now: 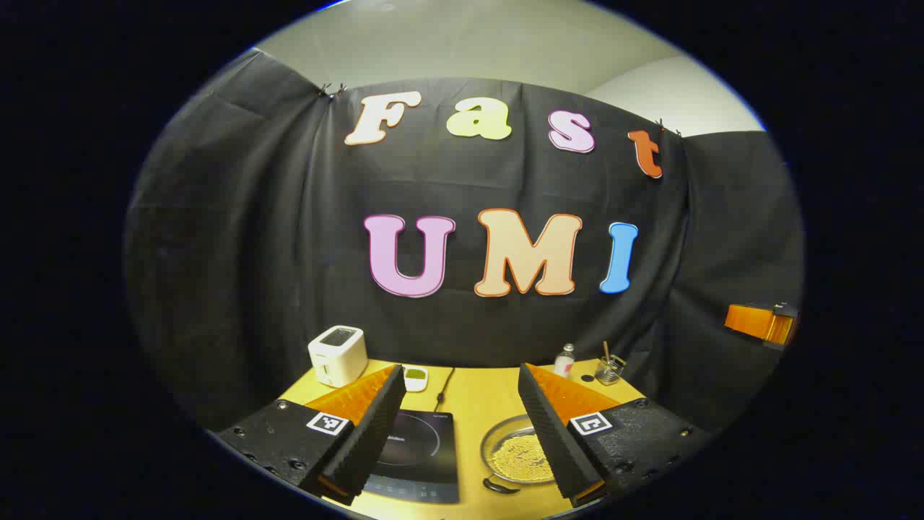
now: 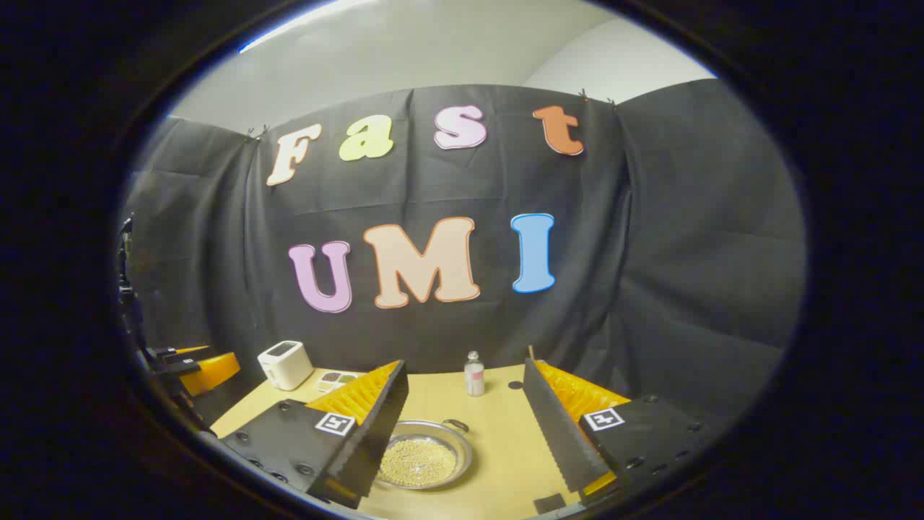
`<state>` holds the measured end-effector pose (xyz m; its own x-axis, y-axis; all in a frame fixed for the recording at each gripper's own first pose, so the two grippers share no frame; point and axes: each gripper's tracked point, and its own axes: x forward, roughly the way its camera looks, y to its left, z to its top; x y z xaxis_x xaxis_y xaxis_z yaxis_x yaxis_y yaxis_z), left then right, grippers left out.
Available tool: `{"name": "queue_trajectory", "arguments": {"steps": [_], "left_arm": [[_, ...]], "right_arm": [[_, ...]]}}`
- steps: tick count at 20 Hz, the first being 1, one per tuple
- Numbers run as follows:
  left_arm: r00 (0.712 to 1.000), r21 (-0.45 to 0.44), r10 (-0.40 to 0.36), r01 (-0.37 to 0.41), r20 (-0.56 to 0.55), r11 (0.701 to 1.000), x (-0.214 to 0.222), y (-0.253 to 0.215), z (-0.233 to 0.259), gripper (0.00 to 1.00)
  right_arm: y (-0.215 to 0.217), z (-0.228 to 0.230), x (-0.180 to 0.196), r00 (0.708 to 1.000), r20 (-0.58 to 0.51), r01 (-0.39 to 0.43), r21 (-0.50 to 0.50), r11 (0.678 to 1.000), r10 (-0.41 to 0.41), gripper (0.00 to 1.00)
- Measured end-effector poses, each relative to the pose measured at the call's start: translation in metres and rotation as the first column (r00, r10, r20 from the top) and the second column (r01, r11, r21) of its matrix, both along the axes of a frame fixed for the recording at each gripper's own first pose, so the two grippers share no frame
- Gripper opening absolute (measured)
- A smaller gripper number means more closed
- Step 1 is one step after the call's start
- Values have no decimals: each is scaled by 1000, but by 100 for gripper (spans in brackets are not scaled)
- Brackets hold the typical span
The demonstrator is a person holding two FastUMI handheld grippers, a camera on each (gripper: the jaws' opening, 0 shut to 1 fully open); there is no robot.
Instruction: First push the handle of the pot to place it horizontally, then grasp the pot with both hands and set it on the induction cooktop.
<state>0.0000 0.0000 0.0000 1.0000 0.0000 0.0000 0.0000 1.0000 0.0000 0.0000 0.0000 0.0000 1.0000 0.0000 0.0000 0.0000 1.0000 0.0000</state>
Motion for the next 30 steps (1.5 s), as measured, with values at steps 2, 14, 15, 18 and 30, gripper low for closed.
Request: {"name": "queue_trajectory", "arguments": {"steps": [2, 14, 15, 18, 30], "left_arm": [[999, 6, -24, 24, -22, 1000, 1, -6, -3, 95], [999, 95, -29, 26, 25, 995, 1, -23, 19, 96], [999, 98, -32, 29, 26, 995, -1, -25, 19, 96], [999, 95, -25, 22, 31, 995, -8, -23, 17, 92], [992, 97, 108, -114, 66, 989, -43, 24, 17, 92]], "right_arm": [[-9, 5, -5, 1000, 14, 16, 11, 1000, -16, 98], [-37, 17, -17, 998, 44, 44, 0, 999, -44, 98], [-36, 16, -18, 998, 41, 39, 6, 999, -39, 91], [-34, 4, -18, 1000, 15, 21, 15, 1000, -22, 98], [12, -12, -14, 995, -19, -96, 29, 995, 96, 89]]}}
